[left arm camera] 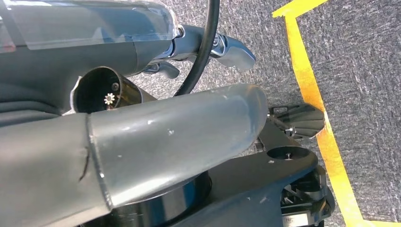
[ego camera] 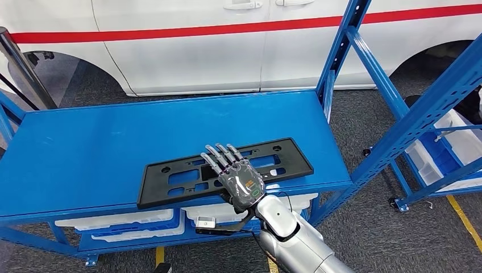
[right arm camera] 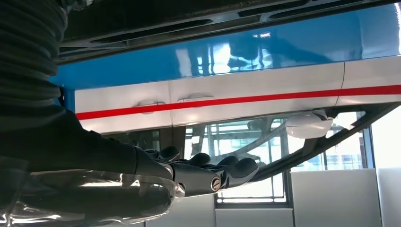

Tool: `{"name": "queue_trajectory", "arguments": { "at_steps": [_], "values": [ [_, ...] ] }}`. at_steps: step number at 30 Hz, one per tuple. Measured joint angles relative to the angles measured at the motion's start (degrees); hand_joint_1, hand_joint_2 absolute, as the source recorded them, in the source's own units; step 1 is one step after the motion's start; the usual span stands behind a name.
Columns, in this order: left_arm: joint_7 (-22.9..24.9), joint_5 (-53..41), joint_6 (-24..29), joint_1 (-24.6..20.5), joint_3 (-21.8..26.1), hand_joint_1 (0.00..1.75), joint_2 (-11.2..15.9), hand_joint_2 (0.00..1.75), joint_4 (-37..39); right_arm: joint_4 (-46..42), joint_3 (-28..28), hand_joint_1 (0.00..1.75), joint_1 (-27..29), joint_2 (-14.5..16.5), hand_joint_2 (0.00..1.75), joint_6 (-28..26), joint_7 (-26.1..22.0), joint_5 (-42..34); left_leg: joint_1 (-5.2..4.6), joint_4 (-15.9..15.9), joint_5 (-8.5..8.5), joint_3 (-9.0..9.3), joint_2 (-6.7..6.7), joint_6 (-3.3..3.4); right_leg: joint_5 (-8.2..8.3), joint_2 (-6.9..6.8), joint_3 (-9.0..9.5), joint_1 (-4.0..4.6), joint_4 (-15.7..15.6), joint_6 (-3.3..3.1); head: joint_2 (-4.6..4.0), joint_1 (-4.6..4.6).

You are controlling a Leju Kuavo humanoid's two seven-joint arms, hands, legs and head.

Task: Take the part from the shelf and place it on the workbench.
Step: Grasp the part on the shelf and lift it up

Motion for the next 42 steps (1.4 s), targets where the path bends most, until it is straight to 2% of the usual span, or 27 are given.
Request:
{"name": "queue_trajectory", "arguments": {
  "at_steps": [6, 16, 42],
  "values": [
    [-0.04, 0.03, -0.02, 0.0, -0.02, 0.0, 0.0, 0.0, 0.02, 0.54, 0.0, 0.0, -0.22, 0.0, 1.75, 0.3, 0.01, -0.01, 0.0, 0.0, 0.0, 0.0, 0.0, 0.0, 0.0, 0.0, 0.0, 0.0, 0.0, 0.0, 0.0, 0.0],
    [-0.26, 0.14, -0.24, 0.0, -0.02, 0.0, 0.0, 0.0, 0.0, 1.81, 0.0, 0.0, -1.63, 0.0, 1.75, 4.27, 0.16, -0.29, 0.0, 0.0, 0.0, 0.0, 0.0, 0.0, 0.0, 0.0, 0.0, 0.0, 0.0, 0.0, 0.0, 0.0],
    [-0.58, 1.01, -0.28, -0.03, -0.02, 0.0, 0.0, 0.0, 0.0, 4.03, 0.25, 0.0, -2.78, 0.02, 1.75, 7.31, 0.52, -0.52, 0.0, 0.0, 0.0, 0.0, 0.0, 0.0, 0.0, 0.0, 0.0, 0.0, 0.0, 0.0, 0.0, 0.0]
  ]
}}
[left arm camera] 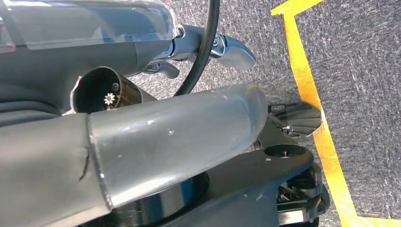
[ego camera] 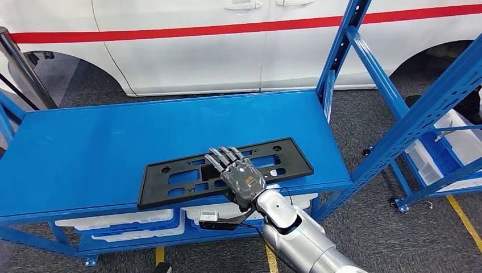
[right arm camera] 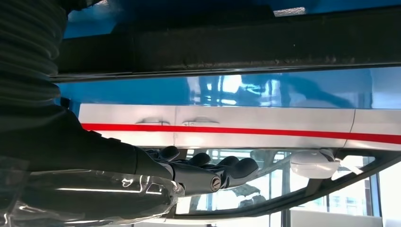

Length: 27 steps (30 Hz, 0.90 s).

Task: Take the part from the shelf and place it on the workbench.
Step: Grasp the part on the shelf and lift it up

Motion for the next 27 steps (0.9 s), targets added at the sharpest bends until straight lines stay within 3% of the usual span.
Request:
{"name": "queue_trajectory", "arguments": {
  "at_steps": [19, 23, 27],
  "values": [
    [-0.26, 0.15, -0.14, -0.01, 0.0, 0.0, 0.0, 0.0, 0.0, 2.6, 1.18, 0.0, -2.35, 0.02, 1.75, 4.37, 0.8, -0.28, 0.0, 0.0, 0.0, 0.03, 0.0, 0.0, 0.0, 0.0, 0.03, 0.0, 0.0, 0.0, 0.0, -0.01],
    [-0.4, 0.36, -0.13, 0.02, 0.0, 0.0, 0.0, 0.0, 0.01, 3.56, 1.75, 1.67, -3.09, 0.08, 1.75, 5.22, 1.47, -0.44, 0.0, 0.0, 0.0, 0.06, 0.0, 0.0, 0.0, 0.0, 0.06, 0.0, 0.0, 0.0, 0.0, -0.01],
    [-0.56, 1.04, -0.11, 0.05, 0.0, 0.0, 0.0, 0.0, 0.01, 4.41, 2.17, 1.67, -3.38, 0.17, 1.75, 5.57, 1.74, -0.89, 0.0, 0.0, 0.01, 0.08, 0.0, 0.0, 0.0, 0.0, 0.08, 0.0, 0.0, 0.0, 0.0, -0.01]
  ]
}}
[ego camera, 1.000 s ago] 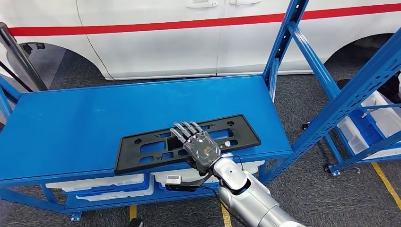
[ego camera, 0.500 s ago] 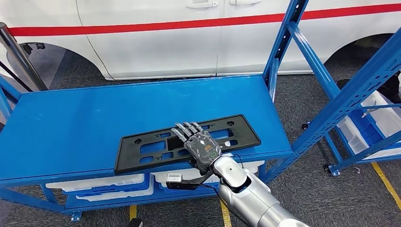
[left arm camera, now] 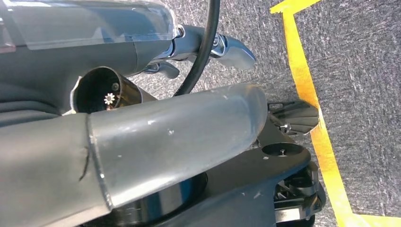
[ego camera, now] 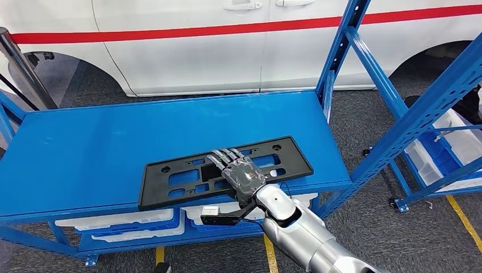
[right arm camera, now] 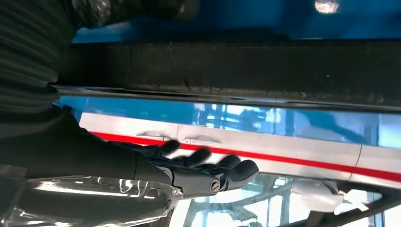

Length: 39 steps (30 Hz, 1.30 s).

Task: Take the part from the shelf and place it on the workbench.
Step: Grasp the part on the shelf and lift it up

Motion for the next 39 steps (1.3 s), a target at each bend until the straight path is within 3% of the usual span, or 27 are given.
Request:
{"name": "queue_trajectory", "arguments": {
  "at_steps": [20, 24, 33, 39],
  "values": [
    [-1.17, 1.01, 0.67, 0.01, 0.0, 0.0, 0.0, 0.0, -0.01, 0.79, 0.59, 1.71, -0.25, -0.27, 1.75, -0.35, 0.69, -0.4, 0.0, 0.0, 0.0, -0.01, 0.0, 0.0, 0.0, 0.0, -0.01, -0.01, 0.0, 0.0, 0.0, 0.01],
    [-4.53, 0.66, 1.66, -0.02, -0.01, 0.0, 0.0, 1.75, -0.01, 0.71, 0.64, 1.69, -0.24, -0.77, 1.75, -0.83, 1.03, -0.38, 0.0, 0.0, 0.0, -0.01, 0.01, 0.0, 0.0, 0.0, -0.02, -0.03, -0.01, 0.0, 0.0, 0.01],
    [-6.14, -0.3, 2.71, -0.16, -0.54, 0.0, 0.0, 1.75, 0.01, 0.15, 0.64, 1.68, -0.08, -2.2, 1.75, -1.65, 1.14, -0.25, 0.0, 0.0, 0.0, 0.0, 0.01, 0.01, 0.0, 0.0, -0.01, -0.07, -0.01, 0.0, 0.0, 0.0],
    [-6.09, -0.42, 6.39, -0.23, -1.27, 0.0, 0.03, 1.75, -0.01, -0.41, 0.64, 1.68, 0.55, -2.49, 1.75, -2.71, 1.26, 0.13, 0.0, 0.01, 0.0, 0.0, 0.01, 0.01, 0.0, 0.0, -0.01, -0.07, -0.01, 0.0, 0.0, -0.01]
  ]
}}
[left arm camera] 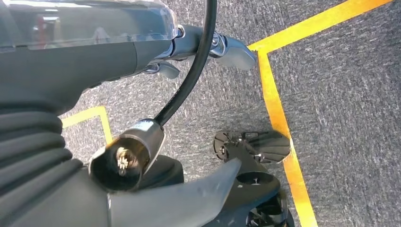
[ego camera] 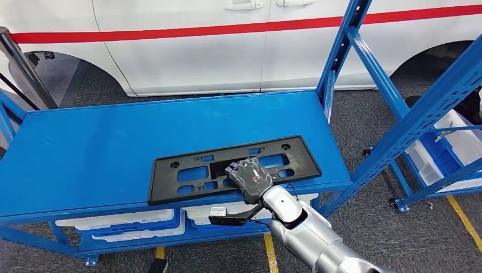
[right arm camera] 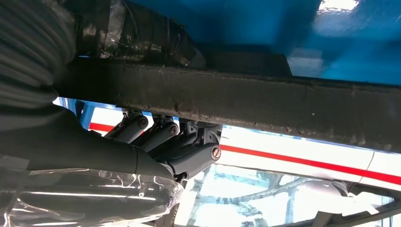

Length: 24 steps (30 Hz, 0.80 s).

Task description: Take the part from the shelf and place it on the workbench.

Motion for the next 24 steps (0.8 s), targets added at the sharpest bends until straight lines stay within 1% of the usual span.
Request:
{"name": "queue_trajectory", "arguments": {
  "at_steps": [5, 9, 12, 16, 21, 24],
  "values": [
    [0.28, 0.56, -1.66, 0.11, 0.0, 0.0, 0.01, 1.75, 0.01, -0.83, -0.01, 1.68, 0.99, -0.4, 1.75, -1.7, -0.21, 0.35, 0.0, 0.0, -0.01, -0.01, 0.0, 0.0, 0.0, 0.0, 0.0, 0.0, 0.0, 0.0, 0.0, 0.02],
    [0.63, 0.54, -1.85, 0.15, -0.01, 0.0, 0.02, 1.75, 0.01, -1.59, -0.02, 1.68, 1.84, -0.66, 1.75, -3.26, -0.52, 0.68, 0.0, 0.0, -0.01, -0.01, 0.0, 0.0, 0.0, 0.01, -0.01, 0.01, 0.0, 0.0, 0.0, 0.01],
    [0.99, 0.38, -2.13, 0.19, -0.07, 0.0, 0.02, 1.75, 0.02, -3.03, -0.21, 1.68, 2.76, -0.8, 1.75, -7.26, -0.62, 2.03, 0.0, 0.0, -0.01, -0.02, 0.0, 0.0, 0.0, 0.01, -0.02, 0.02, 0.0, 0.0, 0.0, 0.02],
    [1.38, 0.13, -2.55, 0.22, -0.57, 0.0, 0.02, 1.75, 0.02, -7.56, -0.8, 1.68, 4.3, -1.07, 1.75, -14.48, 0.43, 7.84, 0.0, 0.0, -0.01, -0.05, 0.0, 0.0, 0.0, 0.02, -0.08, 0.03, 0.0, 0.0, 0.0, 0.0],
    [1.64, -0.53, -3.04, 0.11, -1.62, 0.0, 0.01, 1.75, 0.01, -13.08, -1.56, 1.68, 5.03, -1.52, 1.75, -20.31, 2.36, 16.12, 0.0, 0.0, -0.01, -0.07, 0.0, 0.0, 0.0, 0.01, -0.1, 0.04, 0.0, 0.0, 0.0, 0.01],
    [1.65, -0.77, -3.45, -0.08, -2.16, 0.0, -0.01, 1.75, 0.01, -15.98, -1.96, 1.68, 5.8, -1.75, 1.75, -22.72, 2.51, 19.34, 0.0, 0.0, -0.01, -0.07, 0.0, 0.0, 0.0, 0.01, -0.1, 0.04, 0.0, 0.0, 0.0, 0.01]
  ]
}}
